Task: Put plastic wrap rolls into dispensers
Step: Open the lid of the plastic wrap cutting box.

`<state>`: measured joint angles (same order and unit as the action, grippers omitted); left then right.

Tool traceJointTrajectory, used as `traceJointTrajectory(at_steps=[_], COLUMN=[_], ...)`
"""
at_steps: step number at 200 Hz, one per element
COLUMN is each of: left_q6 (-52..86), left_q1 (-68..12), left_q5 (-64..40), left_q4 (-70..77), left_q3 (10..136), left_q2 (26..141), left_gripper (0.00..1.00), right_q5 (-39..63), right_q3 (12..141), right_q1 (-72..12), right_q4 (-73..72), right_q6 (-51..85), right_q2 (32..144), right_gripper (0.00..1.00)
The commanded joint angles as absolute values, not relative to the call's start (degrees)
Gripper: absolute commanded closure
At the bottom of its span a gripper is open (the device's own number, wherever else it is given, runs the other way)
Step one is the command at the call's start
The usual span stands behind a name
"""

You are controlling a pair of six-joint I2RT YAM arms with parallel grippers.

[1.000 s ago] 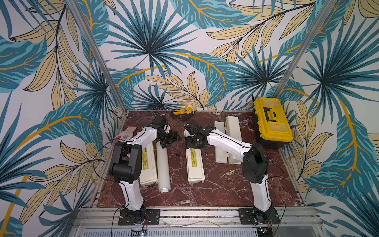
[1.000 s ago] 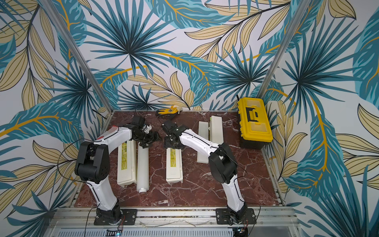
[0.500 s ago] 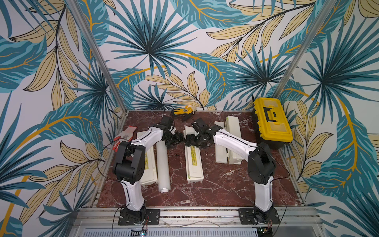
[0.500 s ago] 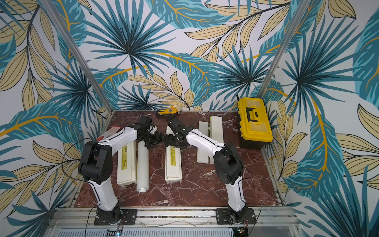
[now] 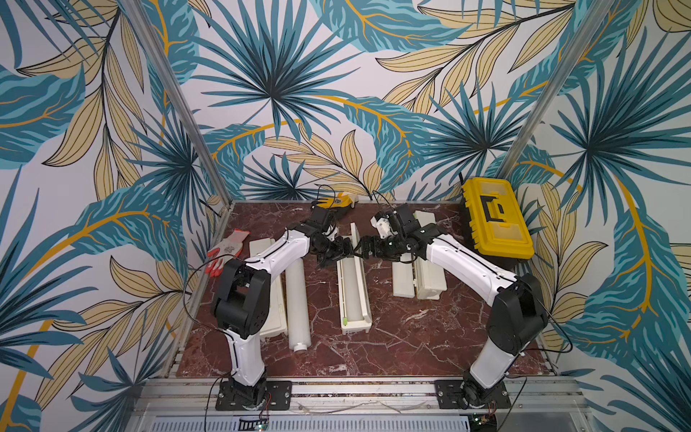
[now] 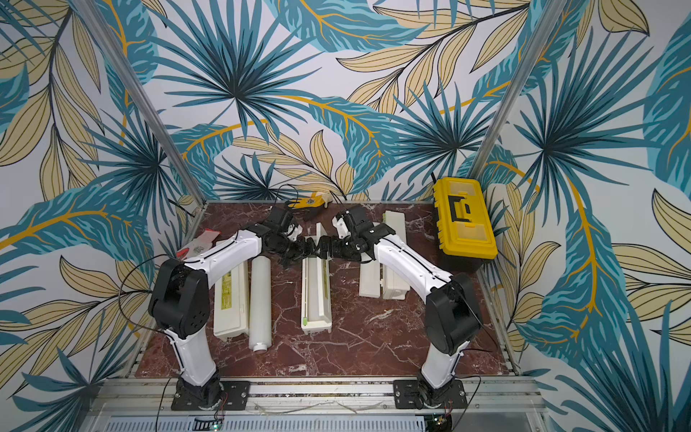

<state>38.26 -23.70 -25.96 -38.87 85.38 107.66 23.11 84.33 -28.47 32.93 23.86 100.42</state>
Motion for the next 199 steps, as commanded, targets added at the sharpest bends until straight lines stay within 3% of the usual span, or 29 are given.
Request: traceJointTrajectory(at_steps=[1,83,120,162,184,199], left_q6=[39.3,39.1,37.8,37.4,36.9,36.7], left_q1=[-25.1,-25.9,-25.0,-23.0,-21.7,-21.1], left_q5=[-27.3,-22.8,-19.9,-18.3,-18.1,-17.7], left_q4=[-38.2,-40.6,-42.8,-43.1,-43.2,-43.1], left_q3=[88.7,88.7,88.4,84.7,82.9,82.1], left_q2=[109.2,107.5,105.3,101.8,100.4,99.7], left_gripper=[0.15,0.15,0.15,0.15,0.15,0.15], right_q5=[35.4,34.0,38.5,39.8,38.1,32.0], right_q3=[81.5,74.7,74.0,72.8,74.6,75.0], right_q1=[-28.0,-22.9,-22.8,-24.2,-26.0,-26.4], right_q4=[34.9,33.0,29.6,20.9,22.3,25.7], right_q6=[17.9,14.7,17.7,24.6,26.3,26.1], right_q2=[102.3,100.4,105.7,107.5,108.4,106.8], right_gripper=[0.01,0.03,0.31,0.49,0.47,0.29])
